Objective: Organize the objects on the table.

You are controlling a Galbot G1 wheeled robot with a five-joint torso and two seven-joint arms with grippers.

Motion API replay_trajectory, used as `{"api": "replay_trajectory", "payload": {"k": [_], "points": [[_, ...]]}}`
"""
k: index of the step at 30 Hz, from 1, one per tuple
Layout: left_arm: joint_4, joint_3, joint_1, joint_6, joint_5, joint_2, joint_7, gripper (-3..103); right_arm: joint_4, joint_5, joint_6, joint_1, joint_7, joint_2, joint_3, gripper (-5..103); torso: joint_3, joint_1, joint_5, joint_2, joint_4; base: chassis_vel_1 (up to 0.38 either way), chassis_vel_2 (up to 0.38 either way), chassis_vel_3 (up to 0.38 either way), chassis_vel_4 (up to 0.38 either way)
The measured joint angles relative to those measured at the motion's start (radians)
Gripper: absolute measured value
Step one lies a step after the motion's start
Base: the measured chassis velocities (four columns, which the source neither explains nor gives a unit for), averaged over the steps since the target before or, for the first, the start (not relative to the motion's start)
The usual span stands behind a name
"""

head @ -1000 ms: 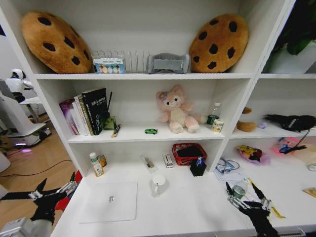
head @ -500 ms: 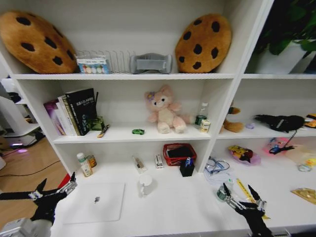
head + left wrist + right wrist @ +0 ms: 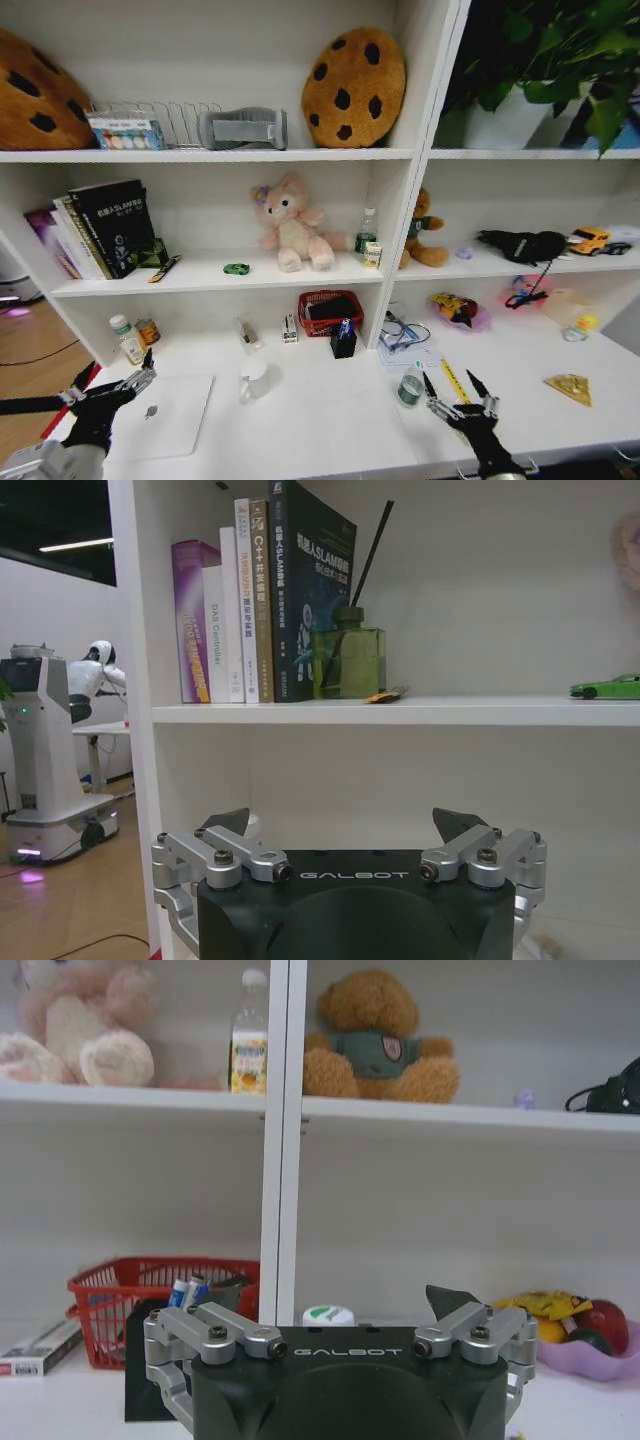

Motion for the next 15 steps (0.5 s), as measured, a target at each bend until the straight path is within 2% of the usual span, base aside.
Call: {"api": "replay_trajectory", "payload": {"k": [4, 9, 10, 12, 13, 15], "points": [[0.0, 0.0, 0.0, 0.0, 0.0, 0.0, 0.0, 100, -0.032, -0.031, -0.072, 0.057, 0.053, -0.026, -0.048, 100, 0.0, 0.0, 0.0001, 0.0, -0.0002, 0.036, 0.039, -0.001, -0.014], [0.0, 0.0, 0.0, 0.0, 0.0, 0.0, 0.0, 100, -0.062, -0.059, -0.097, 0.094, 0.076, -0.047, -0.073, 103, 0.0, 0.0, 0.0005, 0.0, -0.0002, 0.0, 0.0, 0.0, 0.0], [0.0, 0.0, 0.0, 0.0, 0.0, 0.0, 0.0, 100, -0.066, -0.059, -0.102, 0.1, 0.078, -0.051, -0.077, 95, 0.0, 0.0, 0.0005, 0.0, -0.0002, 0.0, 0.0, 0.0, 0.0], [0.0, 0.0, 0.0, 0.0, 0.0, 0.0, 0.0, 100, -0.068, -0.057, -0.105, 0.104, 0.08, -0.053, -0.081, 95, 0.0, 0.0, 0.0004, 0.0, -0.0001, 0.0, 0.0, 0.0, 0.0], [0.0, 0.0, 0.0, 0.0, 0.0, 0.0, 0.0, 100, -0.071, -0.055, -0.109, 0.11, 0.081, -0.055, -0.083, 84, 0.0, 0.0, 0.0004, 0.0, -0.0001, 0.0, 0.0, 0.0, 0.0], [0.0, 0.0, 0.0, 0.0, 0.0, 0.0, 0.0, 100, -0.073, -0.054, -0.111, 0.112, 0.08, -0.056, -0.085, 84, 0.0, 0.0, 0.0002, 0.0, -0.0001, 0.0, 0.0, 0.0, 0.0]]}}
